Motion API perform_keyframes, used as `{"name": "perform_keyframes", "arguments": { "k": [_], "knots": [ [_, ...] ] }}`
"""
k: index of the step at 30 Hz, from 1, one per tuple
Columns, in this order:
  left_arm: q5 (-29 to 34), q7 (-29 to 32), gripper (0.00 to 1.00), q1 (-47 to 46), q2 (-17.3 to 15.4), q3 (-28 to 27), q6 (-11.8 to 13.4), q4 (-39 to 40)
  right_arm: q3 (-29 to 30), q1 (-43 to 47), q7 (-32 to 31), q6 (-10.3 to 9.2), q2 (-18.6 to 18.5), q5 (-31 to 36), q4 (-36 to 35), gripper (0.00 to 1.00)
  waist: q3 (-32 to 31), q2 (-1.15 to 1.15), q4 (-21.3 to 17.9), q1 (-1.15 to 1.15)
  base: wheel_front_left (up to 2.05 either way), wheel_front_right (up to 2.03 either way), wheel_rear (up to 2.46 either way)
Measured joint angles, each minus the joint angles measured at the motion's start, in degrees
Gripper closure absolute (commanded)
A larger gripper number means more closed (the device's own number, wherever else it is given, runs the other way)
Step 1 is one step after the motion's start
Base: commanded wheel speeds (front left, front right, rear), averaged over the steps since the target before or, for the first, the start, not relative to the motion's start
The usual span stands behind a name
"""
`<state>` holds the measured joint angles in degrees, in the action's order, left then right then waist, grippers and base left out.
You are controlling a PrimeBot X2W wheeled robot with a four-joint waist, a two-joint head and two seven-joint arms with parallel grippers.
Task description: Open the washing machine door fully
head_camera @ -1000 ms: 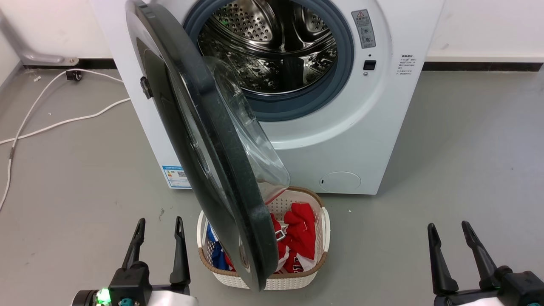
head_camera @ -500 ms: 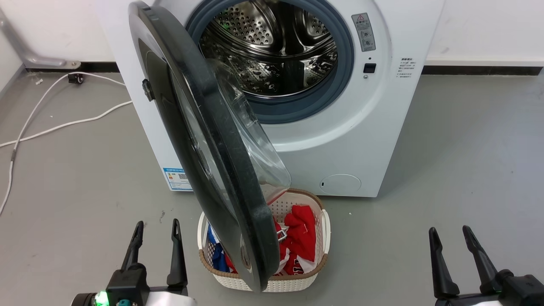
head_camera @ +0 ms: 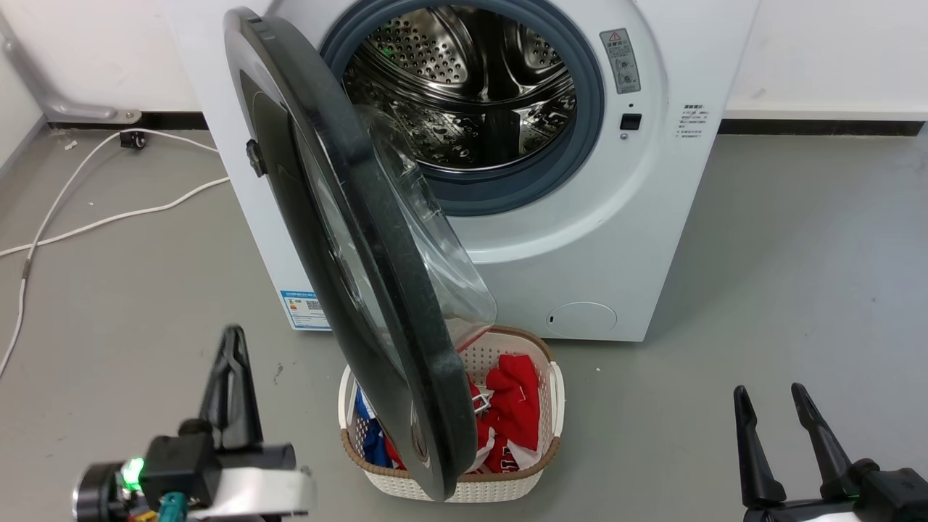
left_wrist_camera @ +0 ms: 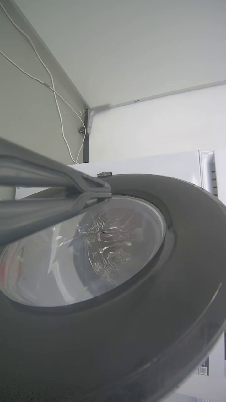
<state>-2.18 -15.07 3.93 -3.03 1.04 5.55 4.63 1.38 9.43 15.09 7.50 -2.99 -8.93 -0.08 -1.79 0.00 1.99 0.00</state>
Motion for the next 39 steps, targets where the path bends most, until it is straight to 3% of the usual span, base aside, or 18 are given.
{"name": "perform_keyframes", "arguments": {
  "k": [8, 17, 25, 39],
  "knots": [
    [2.45, -0.01, 1.00, -4.34, -0.58, 0.79, -0.53, 10.13, -0.07, 0.01, 0.00, 0.00, 0.00, -0.12, -0.36, 0.00, -0.08, 0.00, 0.49, 0.00, 0.00, 0.00, 0.00],
    [5.03, -0.01, 1.00, -9.32, -0.58, 9.40, -2.09, 17.98, -0.87, 0.00, 0.00, 0.00, 0.01, -0.12, -0.62, 0.00, 0.01, 0.00, 0.31, 0.01, 0.00, 0.00, 0.00],
    [5.43, -0.01, 1.00, -12.25, -0.42, 18.12, -4.02, 18.80, -1.36, -0.01, 0.00, 0.00, 0.01, -0.03, -0.59, 0.00, 0.29, 0.00, 0.13, 0.00, 0.00, 0.00, 0.00],
    [3.71, -0.01, 1.00, -14.84, 0.00, 32.87, -4.61, 14.33, -2.25, -0.31, 0.00, 0.00, 0.01, 0.26, -0.20, 0.00, 0.75, 0.00, 0.32, 0.01, 0.00, 0.00, 0.00]
  ]
}}
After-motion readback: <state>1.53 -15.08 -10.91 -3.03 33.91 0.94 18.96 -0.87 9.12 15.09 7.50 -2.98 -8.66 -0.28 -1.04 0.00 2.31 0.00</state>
